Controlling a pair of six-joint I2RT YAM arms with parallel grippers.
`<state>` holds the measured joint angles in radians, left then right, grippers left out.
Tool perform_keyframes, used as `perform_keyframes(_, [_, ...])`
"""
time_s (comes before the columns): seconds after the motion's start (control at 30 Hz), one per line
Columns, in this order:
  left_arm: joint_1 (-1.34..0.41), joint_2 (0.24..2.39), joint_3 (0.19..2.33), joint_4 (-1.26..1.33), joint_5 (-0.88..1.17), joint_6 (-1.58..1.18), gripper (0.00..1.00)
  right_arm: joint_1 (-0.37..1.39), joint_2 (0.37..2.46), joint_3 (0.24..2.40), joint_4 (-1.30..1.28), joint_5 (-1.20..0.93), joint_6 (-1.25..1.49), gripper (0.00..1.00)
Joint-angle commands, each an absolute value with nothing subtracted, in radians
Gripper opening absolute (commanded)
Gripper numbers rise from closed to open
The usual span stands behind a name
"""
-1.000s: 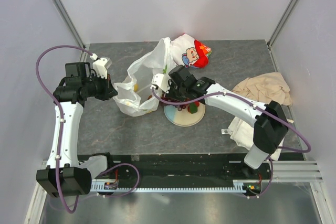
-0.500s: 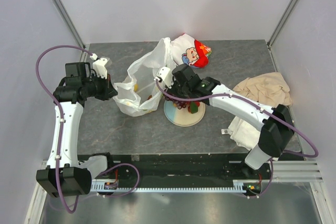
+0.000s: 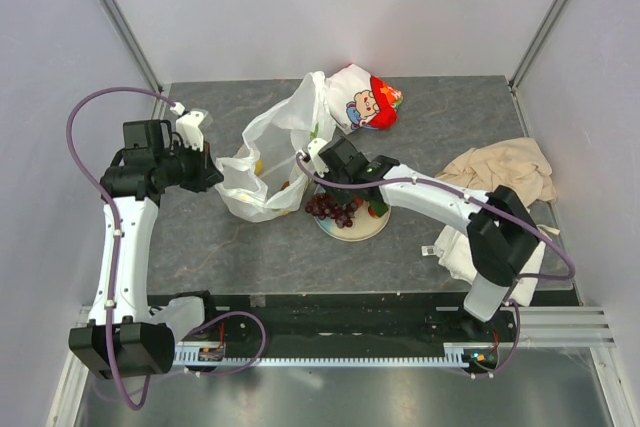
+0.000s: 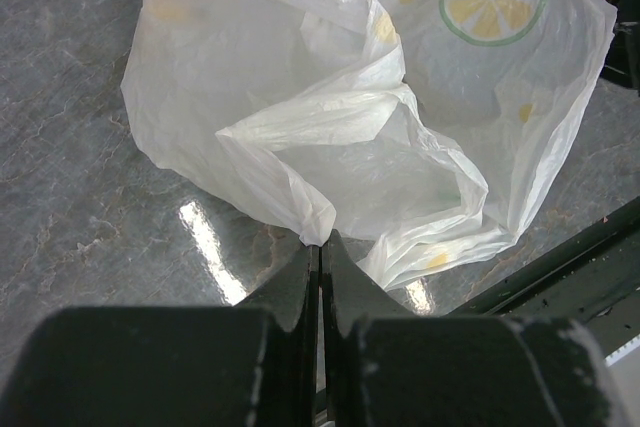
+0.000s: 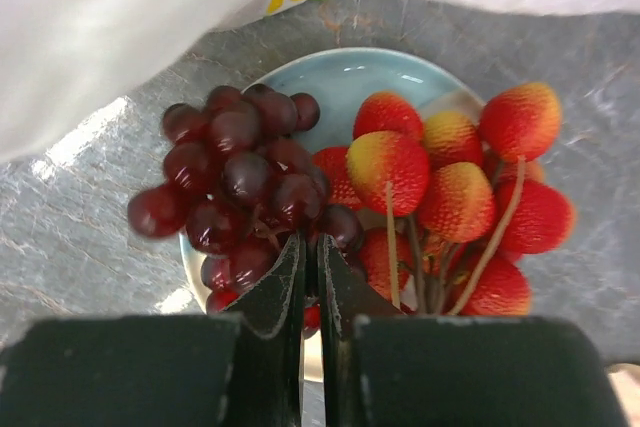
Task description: Take the fake fruits out of the plastic bag
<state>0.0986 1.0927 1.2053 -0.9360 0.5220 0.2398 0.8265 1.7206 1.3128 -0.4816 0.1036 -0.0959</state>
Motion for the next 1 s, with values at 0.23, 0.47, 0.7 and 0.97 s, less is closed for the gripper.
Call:
perform_keyframes(0.23, [0.100, 1.077, 1.200, -0.920, 0.499, 0.235, 0.02, 0.824, 1.805, 1.378, -0.465, 0.153, 0.083, 0.00])
perform_keyframes(0.47, [0.101, 1.078, 1.198, -0.920, 0.499, 0.241, 0.02, 0.824, 1.760, 1.456, -0.526, 0.131, 0.071, 0.30])
perform_keyframes(0.7, [0.100, 1.098, 1.201, -0.902, 0.506, 0.236, 0.02, 0.824, 1.726, 1.414, -0.549, -0.087, -0.041, 0.70])
perform_keyframes(0.97, [0.101, 1.104, 1.224, -0.900, 0.505, 0.236, 0.02, 0.833, 1.770, 1.365, -0.497, -0.143, -0.139, 0.87])
